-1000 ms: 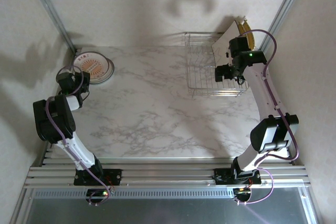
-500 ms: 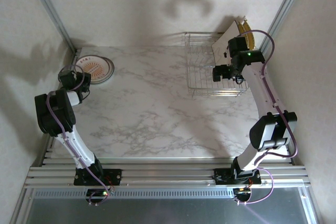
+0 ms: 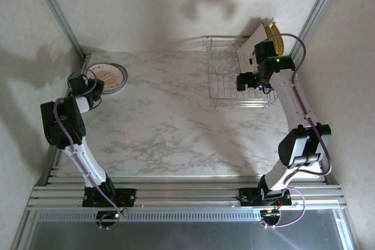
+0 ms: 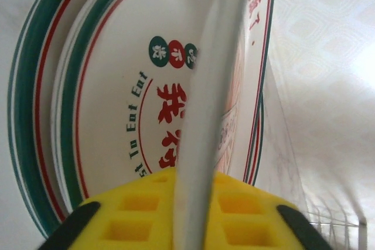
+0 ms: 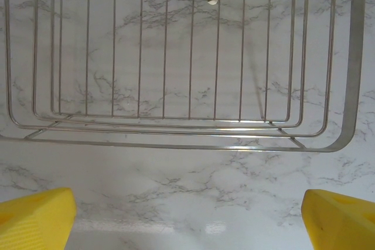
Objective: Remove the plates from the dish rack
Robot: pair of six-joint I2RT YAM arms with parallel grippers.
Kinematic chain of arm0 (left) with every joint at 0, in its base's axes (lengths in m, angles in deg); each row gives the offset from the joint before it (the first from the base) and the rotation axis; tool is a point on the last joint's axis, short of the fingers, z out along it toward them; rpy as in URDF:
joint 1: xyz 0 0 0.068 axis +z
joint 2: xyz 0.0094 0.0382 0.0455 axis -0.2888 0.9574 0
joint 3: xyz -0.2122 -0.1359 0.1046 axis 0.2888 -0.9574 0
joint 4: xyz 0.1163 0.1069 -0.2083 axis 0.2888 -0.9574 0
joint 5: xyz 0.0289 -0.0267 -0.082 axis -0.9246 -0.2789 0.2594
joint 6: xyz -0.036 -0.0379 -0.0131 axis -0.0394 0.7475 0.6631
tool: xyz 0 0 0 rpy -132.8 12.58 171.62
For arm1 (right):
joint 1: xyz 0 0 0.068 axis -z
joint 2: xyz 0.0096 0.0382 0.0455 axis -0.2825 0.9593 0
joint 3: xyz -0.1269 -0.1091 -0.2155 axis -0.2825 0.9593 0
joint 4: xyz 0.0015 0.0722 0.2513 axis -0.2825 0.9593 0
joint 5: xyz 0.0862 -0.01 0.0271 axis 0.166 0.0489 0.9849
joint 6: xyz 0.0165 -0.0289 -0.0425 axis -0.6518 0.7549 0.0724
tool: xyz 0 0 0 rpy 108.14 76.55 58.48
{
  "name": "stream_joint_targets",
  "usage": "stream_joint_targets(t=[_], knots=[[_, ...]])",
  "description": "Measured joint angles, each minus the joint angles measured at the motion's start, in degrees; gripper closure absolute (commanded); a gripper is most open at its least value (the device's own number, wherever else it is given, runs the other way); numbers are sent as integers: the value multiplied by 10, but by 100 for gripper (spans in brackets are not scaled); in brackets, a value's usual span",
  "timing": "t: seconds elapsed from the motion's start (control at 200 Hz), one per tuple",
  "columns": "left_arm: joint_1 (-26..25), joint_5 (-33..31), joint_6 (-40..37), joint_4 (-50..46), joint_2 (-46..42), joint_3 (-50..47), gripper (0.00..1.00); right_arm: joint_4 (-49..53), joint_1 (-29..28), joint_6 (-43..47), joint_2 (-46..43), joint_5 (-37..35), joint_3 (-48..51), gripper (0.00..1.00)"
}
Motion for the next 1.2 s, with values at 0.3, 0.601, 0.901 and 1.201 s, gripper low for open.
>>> stream_joint_targets(t=[0.3,0.601,0.901,1.201], knots=[[-16,-33,-71,-62,-3,34,47,0,0,0,4,2,-13,1],[-37,-107,-175,-175,-18,72,27,1,0,0,4,2,-22,1],[-59,-187,-266,-274,-23,103,19,1,0,0,-1,13,-22,1],[-71,-239,-322,-320,-35,103,13,7,0,0,-5,13,-23,1]])
